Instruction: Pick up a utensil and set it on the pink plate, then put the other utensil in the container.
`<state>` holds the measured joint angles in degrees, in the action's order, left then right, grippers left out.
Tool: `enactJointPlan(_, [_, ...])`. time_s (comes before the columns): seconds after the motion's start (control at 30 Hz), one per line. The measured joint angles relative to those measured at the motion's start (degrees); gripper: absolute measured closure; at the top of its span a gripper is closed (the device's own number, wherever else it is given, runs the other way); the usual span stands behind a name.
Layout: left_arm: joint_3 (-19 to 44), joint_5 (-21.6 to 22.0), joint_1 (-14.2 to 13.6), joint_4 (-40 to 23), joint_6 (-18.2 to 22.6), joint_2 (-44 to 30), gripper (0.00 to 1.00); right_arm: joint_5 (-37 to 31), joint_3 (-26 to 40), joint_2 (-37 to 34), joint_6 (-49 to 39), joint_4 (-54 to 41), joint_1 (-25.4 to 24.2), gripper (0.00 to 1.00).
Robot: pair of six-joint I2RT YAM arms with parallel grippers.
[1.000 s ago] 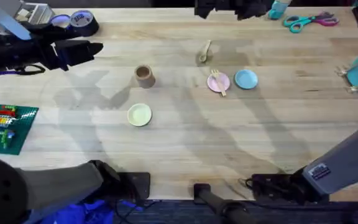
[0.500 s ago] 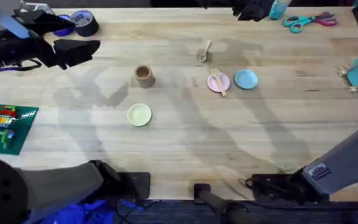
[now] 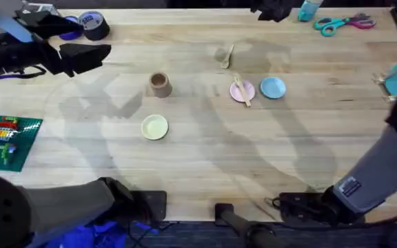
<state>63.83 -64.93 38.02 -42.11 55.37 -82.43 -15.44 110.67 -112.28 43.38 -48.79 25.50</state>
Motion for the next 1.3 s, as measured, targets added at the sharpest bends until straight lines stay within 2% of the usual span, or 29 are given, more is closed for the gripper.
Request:
enactJointPlan(0.2, [0.0, 0.0, 0.0, 0.0, 0.0, 0.0, 0.007, 0.0, 6.9, -5.0, 0.4, -2.6, 0.0, 0.007])
enactJointPlan(0.37, [0.0, 0.0, 0.0, 0.0, 0.0, 0.0, 0.008, 0.0, 9.2, -7.1, 0.4, -2.7, 0.0, 0.007])
enactJointPlan(0.83, [0.0, 0.0, 0.0, -0.5, 0.2, 0.0, 0.008, 0.0, 9.4, -19.4, 2.7, -1.3, 0.0, 0.006])
enactJointPlan(1.3, [0.0, 0.0, 0.0, -0.8, 0.2, 0.0, 0.008, 0.0, 9.4, -22.9, 3.3, 2.5, -0.3, 0.006])
